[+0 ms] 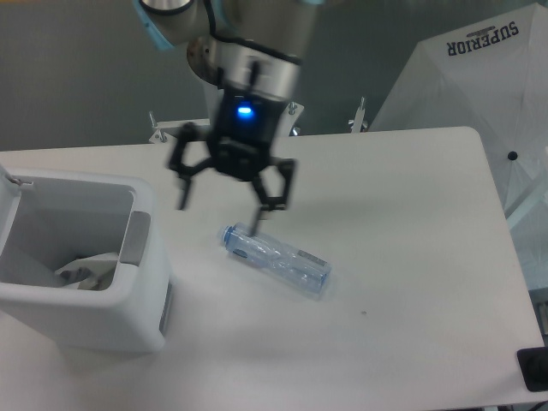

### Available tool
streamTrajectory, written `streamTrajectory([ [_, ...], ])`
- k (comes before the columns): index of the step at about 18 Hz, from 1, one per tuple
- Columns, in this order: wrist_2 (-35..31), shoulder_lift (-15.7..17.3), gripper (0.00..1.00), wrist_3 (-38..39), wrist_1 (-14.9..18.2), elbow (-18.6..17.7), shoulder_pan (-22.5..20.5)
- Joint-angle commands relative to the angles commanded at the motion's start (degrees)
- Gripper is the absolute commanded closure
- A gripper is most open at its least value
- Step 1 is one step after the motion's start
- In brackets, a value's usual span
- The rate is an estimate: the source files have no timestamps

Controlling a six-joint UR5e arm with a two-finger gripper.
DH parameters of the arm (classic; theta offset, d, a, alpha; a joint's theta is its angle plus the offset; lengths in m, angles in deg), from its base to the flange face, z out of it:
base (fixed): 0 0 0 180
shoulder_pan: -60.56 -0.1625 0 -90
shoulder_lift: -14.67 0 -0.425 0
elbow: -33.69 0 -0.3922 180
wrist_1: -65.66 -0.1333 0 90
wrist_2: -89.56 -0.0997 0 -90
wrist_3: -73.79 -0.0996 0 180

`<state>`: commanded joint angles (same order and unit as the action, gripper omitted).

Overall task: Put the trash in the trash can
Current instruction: 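Move the open gripper over the clear bottle's cap end and lower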

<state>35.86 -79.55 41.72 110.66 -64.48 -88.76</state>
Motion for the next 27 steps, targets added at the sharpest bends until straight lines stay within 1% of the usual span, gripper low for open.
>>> streamTrajectory([
  [1, -0.3, -0.1, 0.0, -1.0, 0.0, -0.2, -0.9],
  [3, -1.0, -0.4, 0.0, -7.3, 0.3, -1.2, -1.9],
  [5, -5.9, -0.5, 0.0, -13.5, 0.4, -3.6, -1.9],
  [6, -8.8, -0.8, 0.0, -14.9, 0.4, -4.7, -1.8],
  [9, -16.2, -2.5, 0.0, -15.1, 0.4, -7.2, -1.3],
  [12, -20.6, -4.7, 0.0, -14.2, 0.9, -6.8, 0.1],
  [13, -20.7, -5.1, 0.0, -11.6, 1.0, -7.2, 0.1],
  [15, -20.7, -6.5, 0.0, -2.4, 1.0, -7.7, 0.2],
  [18, -20.7, -9.7, 0.0, 14.0, 0.7, -7.0, 0.2],
  [21, -22.3, -11.8, 0.0, 26.2, 0.3, -6.3, 0.2],
  [23, -23.4, -13.1, 0.0, 30.7, 0.2, -6.2, 0.2],
  [27, -26.5, -15.3, 0.0, 36.0, 0.2, -5.9, 0.6],
])
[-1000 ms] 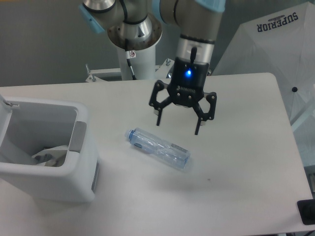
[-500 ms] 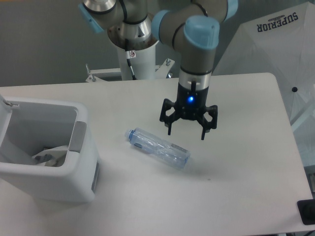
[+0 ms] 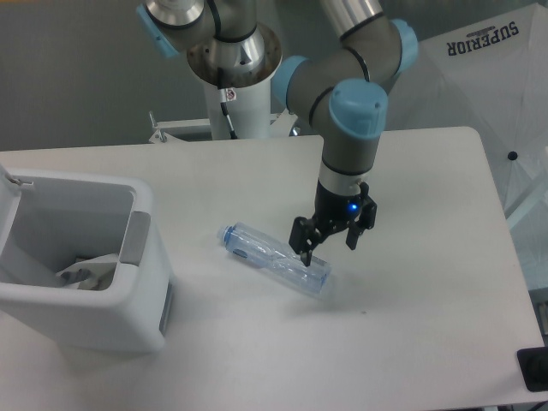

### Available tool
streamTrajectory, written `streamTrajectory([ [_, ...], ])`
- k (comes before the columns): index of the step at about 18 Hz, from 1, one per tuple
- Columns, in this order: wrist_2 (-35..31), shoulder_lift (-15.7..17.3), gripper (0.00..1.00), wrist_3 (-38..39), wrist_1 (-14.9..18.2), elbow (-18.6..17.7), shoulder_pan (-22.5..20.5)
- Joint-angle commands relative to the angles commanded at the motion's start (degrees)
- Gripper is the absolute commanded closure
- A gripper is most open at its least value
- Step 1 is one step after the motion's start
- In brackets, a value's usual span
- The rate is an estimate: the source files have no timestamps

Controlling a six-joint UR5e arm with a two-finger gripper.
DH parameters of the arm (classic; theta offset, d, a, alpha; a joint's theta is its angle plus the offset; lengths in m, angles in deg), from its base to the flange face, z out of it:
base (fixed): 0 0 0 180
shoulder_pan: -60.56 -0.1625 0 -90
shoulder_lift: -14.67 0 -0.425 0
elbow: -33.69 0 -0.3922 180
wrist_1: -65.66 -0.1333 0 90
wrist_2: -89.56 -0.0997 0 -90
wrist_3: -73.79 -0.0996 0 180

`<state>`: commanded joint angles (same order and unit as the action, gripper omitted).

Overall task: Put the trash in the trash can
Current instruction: 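Move the open gripper over the clear bottle's cap end and lower, then close the gripper on the bottle's cap end and tilt it upward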

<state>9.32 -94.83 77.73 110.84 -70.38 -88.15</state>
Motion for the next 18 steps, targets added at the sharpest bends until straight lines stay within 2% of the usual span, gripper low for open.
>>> streamTrajectory([
  [3, -4.4, -2.3, 0.0, 1.9, 0.1, 1.8, 1.2],
  [10, -4.8, -6.7, 0.0, 9.9, 0.0, 5.2, 3.9],
  [18, -8.2, -6.5, 0.0, 11.4, 0.1, 3.8, 4.0],
])
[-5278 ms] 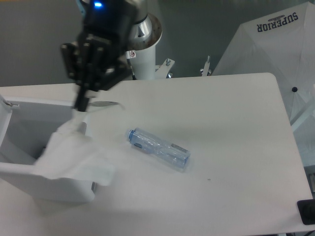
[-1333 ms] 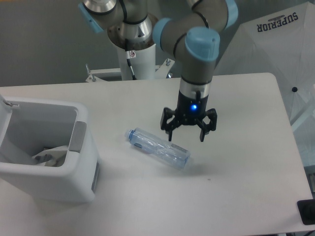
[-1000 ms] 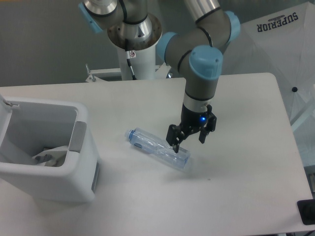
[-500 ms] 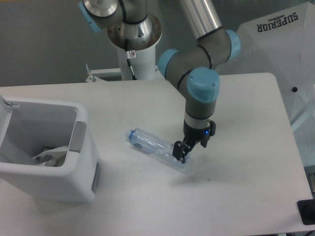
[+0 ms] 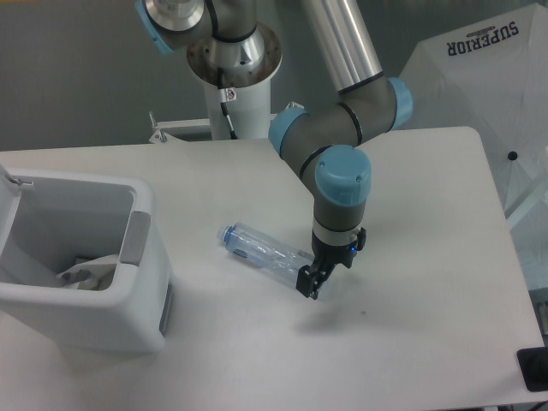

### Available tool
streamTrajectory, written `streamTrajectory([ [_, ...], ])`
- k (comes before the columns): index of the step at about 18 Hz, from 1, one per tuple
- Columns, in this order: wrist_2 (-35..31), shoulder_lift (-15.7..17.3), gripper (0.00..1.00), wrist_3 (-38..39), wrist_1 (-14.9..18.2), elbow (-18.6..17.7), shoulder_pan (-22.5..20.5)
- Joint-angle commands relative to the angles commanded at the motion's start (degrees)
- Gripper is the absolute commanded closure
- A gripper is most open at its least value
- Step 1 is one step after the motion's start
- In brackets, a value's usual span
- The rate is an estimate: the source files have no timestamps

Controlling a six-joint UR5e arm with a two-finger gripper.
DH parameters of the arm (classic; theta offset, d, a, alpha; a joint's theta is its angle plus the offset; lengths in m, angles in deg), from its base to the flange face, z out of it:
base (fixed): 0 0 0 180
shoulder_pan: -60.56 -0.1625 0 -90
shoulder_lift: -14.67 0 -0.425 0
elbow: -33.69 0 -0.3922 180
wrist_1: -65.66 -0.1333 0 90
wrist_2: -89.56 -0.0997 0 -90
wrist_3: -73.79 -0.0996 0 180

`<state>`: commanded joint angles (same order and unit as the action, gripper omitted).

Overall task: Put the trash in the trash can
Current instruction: 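Close the gripper on the bottle's cap end and tilt it upward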

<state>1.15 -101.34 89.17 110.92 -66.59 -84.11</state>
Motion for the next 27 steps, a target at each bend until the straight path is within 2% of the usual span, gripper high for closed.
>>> streamTrajectory([
  [3, -3.3, -0.8, 0.0, 3.7, -0.1, -0.1, 0.1],
  [12, -3.3, -2.7, 0.0, 7.9, -0.1, 0.5, 0.9],
  [27, -3.5, -3.9, 0.0, 8.2, -0.1, 0.0, 3.3],
])
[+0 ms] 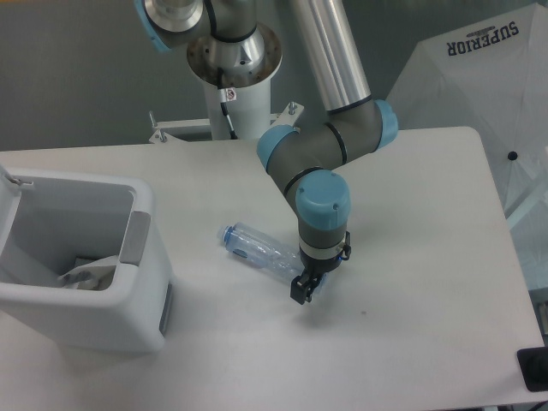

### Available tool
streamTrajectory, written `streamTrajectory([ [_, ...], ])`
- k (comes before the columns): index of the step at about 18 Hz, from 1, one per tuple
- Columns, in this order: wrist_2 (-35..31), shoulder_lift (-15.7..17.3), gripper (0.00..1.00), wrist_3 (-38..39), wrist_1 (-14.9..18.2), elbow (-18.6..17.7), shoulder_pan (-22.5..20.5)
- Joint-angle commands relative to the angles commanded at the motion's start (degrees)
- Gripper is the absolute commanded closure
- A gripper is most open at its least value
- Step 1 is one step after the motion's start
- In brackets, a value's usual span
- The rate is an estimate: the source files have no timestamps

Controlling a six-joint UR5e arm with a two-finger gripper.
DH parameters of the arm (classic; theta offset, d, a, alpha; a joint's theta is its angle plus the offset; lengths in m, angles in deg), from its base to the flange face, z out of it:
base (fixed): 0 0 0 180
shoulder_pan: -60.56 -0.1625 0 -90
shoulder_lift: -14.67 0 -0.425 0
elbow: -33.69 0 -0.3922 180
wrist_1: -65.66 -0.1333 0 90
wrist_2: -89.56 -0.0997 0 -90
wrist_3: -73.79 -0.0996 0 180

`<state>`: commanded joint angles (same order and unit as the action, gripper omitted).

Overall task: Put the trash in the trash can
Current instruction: 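Close the gripper on the bottle's cap end and tilt it upward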

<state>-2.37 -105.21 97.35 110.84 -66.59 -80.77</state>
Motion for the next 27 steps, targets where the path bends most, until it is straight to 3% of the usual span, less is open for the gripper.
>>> streamTrajectory([
  [7, -0.1, -0.1, 0.09, -0.1, 0.0, -0.2, 0.0],
  [19, 0.0, 0.4, 0.43, -0.4, -0.2, -0.1, 0.1],
  [27, 0.1, 2.4, 0.43, -1.1, -0.3, 1.6, 0.4],
])
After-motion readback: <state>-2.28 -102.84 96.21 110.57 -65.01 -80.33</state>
